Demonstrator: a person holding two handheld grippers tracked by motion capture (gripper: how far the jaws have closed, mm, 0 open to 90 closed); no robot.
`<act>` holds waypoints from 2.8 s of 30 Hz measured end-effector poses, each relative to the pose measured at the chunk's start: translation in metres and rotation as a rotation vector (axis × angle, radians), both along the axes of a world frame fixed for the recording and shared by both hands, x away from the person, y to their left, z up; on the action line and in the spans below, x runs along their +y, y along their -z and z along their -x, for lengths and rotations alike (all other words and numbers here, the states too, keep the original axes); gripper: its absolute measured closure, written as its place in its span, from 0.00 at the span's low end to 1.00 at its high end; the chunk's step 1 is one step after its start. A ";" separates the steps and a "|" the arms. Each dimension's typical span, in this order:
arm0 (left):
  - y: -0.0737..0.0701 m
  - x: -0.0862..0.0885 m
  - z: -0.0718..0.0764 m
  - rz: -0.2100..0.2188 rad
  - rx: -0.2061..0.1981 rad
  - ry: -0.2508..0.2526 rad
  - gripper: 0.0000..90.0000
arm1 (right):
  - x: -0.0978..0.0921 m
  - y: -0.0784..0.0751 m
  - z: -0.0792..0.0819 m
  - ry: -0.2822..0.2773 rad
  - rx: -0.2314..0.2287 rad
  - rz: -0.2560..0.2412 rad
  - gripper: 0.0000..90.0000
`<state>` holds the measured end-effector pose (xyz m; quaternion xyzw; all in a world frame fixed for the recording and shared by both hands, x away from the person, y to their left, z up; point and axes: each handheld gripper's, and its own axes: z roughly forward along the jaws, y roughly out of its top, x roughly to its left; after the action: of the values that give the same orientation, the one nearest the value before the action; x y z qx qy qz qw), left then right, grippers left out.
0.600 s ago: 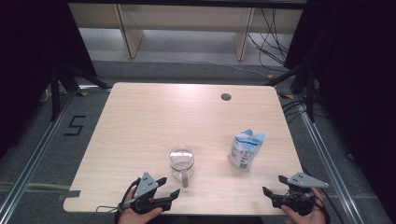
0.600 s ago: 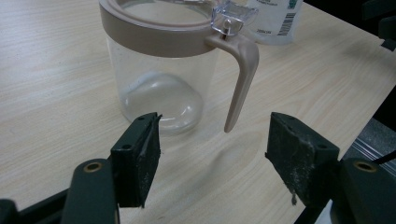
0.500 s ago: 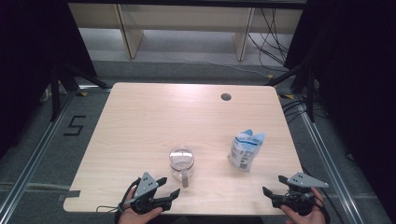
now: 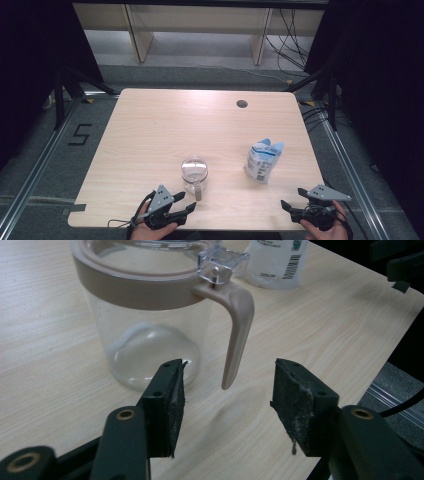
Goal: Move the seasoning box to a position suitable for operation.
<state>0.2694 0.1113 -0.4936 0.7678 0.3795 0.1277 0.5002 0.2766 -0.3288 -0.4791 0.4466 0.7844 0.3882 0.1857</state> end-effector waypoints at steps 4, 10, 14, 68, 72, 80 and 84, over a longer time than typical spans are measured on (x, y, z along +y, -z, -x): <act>0.000 -0.003 -0.001 -0.023 -0.005 0.005 0.58 | 0.000 0.000 0.000 0.000 0.001 -0.001 0.25; 0.001 -0.006 -0.006 -0.016 -0.010 0.002 0.63 | 0.000 0.000 0.000 -0.002 0.001 -0.002 0.25; 0.001 -0.010 -0.007 -0.038 -0.020 0.006 0.65 | 0.001 0.000 0.000 -0.007 0.001 -0.005 0.25; -0.006 0.009 -0.027 -0.138 -0.025 0.188 0.86 | 0.000 0.002 -0.001 -0.014 0.017 -0.008 0.25; -0.005 0.018 -0.029 -0.134 -0.021 0.187 0.85 | 0.000 0.002 -0.001 -0.008 0.022 -0.014 0.25; -0.005 0.036 -0.030 -0.137 -0.022 0.149 0.83 | 0.001 0.001 -0.001 -0.015 0.009 -0.012 0.25; -0.005 0.041 -0.031 -0.145 -0.027 0.145 0.82 | 0.001 0.001 -0.001 -0.013 0.020 -0.011 0.25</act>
<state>0.3003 0.1524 -0.4883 0.8258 0.3058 0.1285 0.4561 0.2774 -0.3280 -0.4801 0.4463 0.7870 0.3894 0.1727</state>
